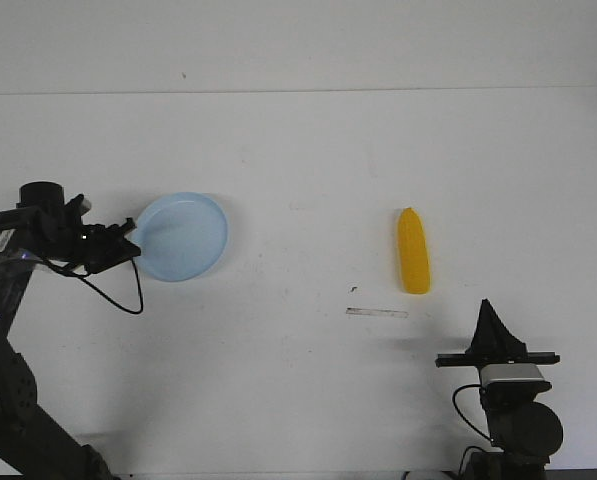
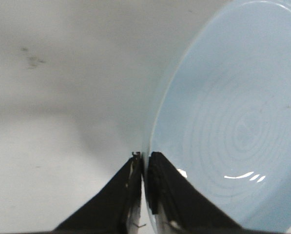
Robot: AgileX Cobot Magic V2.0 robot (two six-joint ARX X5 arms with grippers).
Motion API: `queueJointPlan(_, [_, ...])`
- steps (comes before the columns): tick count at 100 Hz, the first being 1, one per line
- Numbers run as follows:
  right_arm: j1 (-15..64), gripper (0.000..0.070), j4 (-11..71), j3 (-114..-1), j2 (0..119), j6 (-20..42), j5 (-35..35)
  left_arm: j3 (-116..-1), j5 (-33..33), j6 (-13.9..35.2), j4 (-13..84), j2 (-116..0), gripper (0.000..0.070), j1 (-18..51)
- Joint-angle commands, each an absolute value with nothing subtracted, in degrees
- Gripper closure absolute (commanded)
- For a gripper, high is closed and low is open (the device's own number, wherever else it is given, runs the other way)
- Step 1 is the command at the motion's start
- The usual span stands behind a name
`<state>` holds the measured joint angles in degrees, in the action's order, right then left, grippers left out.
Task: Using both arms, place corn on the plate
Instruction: 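Push the blue plate with the left gripper toward the yellow corn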
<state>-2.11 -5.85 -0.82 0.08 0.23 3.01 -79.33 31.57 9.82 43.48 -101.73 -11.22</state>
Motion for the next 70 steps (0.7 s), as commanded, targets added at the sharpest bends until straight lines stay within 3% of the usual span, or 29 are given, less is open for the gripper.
queueJointPlan(1, [-2.22, 0.0699, -6.37, -0.73, 0.08, 0.16, 2.98, -80.18, 32.18, 10.17, 43.40, -102.63, 0.0699, -8.60])
queueJointPlan(27, [-2.22, 0.0699, -6.37, -0.73, 0.08, 0.16, 2.98, -80.18, 31.40, 17.85, 38.50, -102.67, 0.0699, 5.43])
queueJointPlan(38, [-2.22, 0.0699, -6.37, -0.73, 0.08, 0.16, 2.98, -80.18, 28.14, 20.80, 36.91, -102.91, 0.0699, 10.61])
queueJointPlan(51, [-2.22, 0.0699, -6.37, -0.73, 0.08, 0.16, 2.98, -80.18, 24.10, 21.74, 36.49, -103.20, 0.0699, 16.12])
queueJointPlan(70, [-2.22, 0.0699, -6.37, -0.73, 0.08, 0.16, 2.98, -80.18, 23.75, 23.84, 34.83, -103.88, 0.0699, 20.47])
